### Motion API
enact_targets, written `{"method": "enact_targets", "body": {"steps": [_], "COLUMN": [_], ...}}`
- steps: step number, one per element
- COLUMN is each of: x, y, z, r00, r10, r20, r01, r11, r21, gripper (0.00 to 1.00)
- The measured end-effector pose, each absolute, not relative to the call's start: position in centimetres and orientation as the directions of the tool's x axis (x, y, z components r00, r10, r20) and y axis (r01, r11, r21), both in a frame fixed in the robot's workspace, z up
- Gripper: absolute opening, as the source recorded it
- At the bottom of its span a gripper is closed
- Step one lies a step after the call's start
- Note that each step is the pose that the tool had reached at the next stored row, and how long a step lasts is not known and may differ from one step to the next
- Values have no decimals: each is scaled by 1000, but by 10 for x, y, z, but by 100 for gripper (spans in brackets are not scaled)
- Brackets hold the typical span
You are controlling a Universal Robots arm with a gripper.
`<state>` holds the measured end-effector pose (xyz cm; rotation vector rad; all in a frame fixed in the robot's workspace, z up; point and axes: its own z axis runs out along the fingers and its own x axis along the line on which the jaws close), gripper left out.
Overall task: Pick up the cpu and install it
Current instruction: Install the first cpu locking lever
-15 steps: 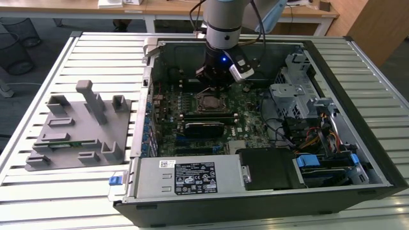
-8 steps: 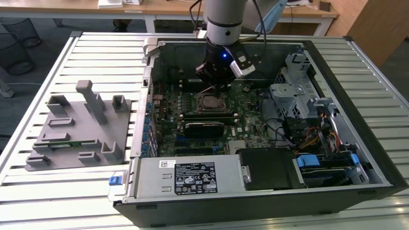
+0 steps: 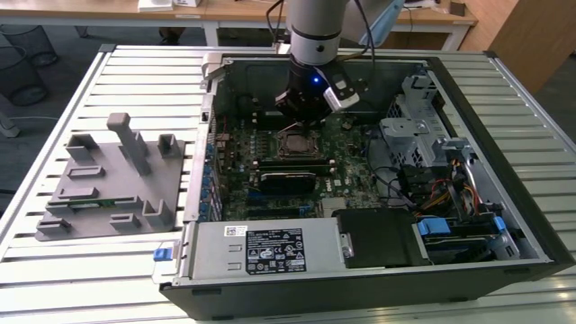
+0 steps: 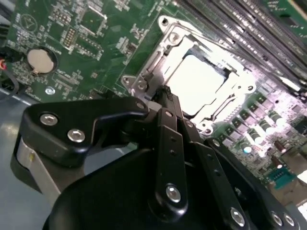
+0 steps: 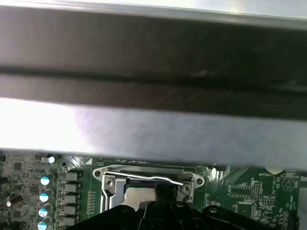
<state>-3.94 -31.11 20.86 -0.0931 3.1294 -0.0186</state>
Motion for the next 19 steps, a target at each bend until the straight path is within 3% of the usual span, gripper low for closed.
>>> {"method": "enact_targets", "body": {"steps": [19], "x": [-53], "y": [-313], "z": [235], "r00": [-998], "r10": [-60], "r20": [-12], "r01": [-59], "r11": [998], "r21": [-2], "gripper": [11]}}
